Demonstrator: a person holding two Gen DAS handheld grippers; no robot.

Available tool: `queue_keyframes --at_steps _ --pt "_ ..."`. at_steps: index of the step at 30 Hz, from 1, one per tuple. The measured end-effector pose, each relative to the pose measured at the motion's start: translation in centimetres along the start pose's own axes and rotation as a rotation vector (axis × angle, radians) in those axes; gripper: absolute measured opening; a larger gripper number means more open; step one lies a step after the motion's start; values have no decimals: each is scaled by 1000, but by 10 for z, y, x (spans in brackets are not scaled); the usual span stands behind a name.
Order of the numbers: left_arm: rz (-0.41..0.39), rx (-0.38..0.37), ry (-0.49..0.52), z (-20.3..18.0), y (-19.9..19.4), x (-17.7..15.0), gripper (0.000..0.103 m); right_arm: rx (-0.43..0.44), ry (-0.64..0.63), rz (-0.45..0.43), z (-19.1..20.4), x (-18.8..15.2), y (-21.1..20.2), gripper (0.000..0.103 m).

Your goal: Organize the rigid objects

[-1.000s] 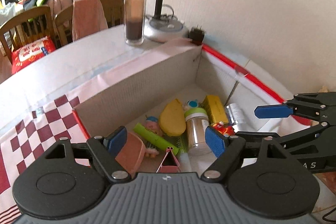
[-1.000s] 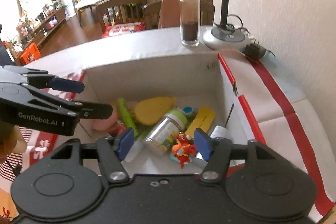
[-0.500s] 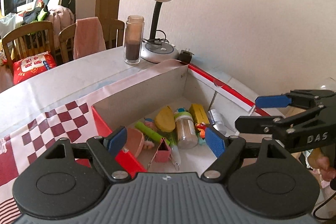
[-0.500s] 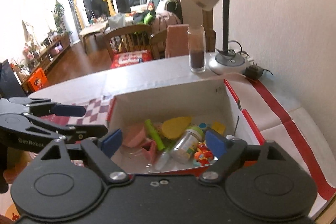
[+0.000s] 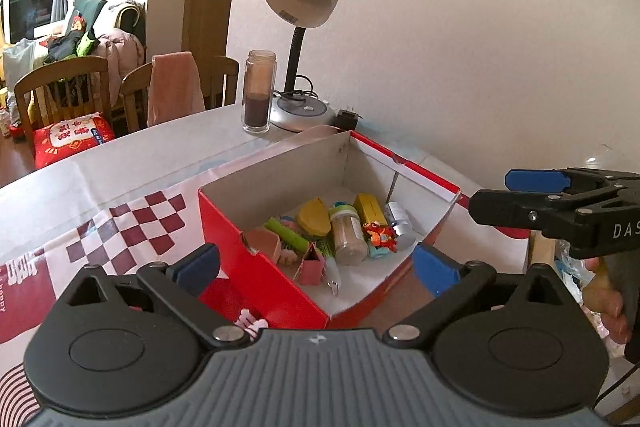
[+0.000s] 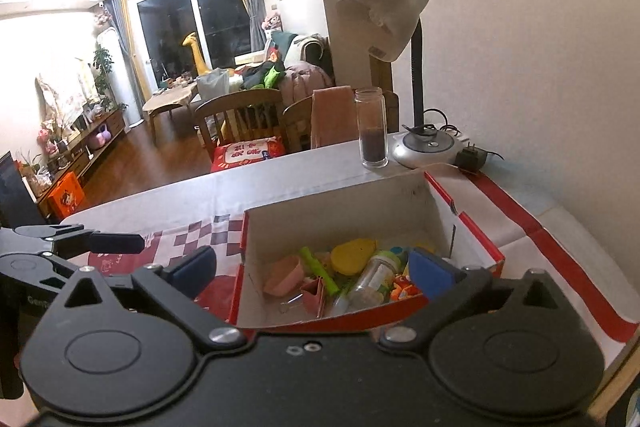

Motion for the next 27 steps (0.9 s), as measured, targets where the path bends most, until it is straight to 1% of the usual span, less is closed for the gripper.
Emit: queue_keyframes --at_steps 5,9,14,27 --pt "-6 -1 11 1 -16 -9 103 -7 10 -8 12 -8 -6 103" --pt "-10 13 25 0 -26 -16 103 -17 25 -17 20 -14 -12 103" --pt "-16 0 36 -2 -40 -23 103 -26 35 -18 29 -20 -16 103" --pt "-33 -14 33 9 -58 -35 103 -72 87 -15 47 -39 -30 103"
Point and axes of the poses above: each gripper's, at about its wrist camera, not at the fingertips, and y roughly the way its jaws point, z to its left, x to its top, the point moved 8 cm from there along y, roughly the way its jaws point, and after that the axes turned 9 degrees about x, right-handed, at the moved point
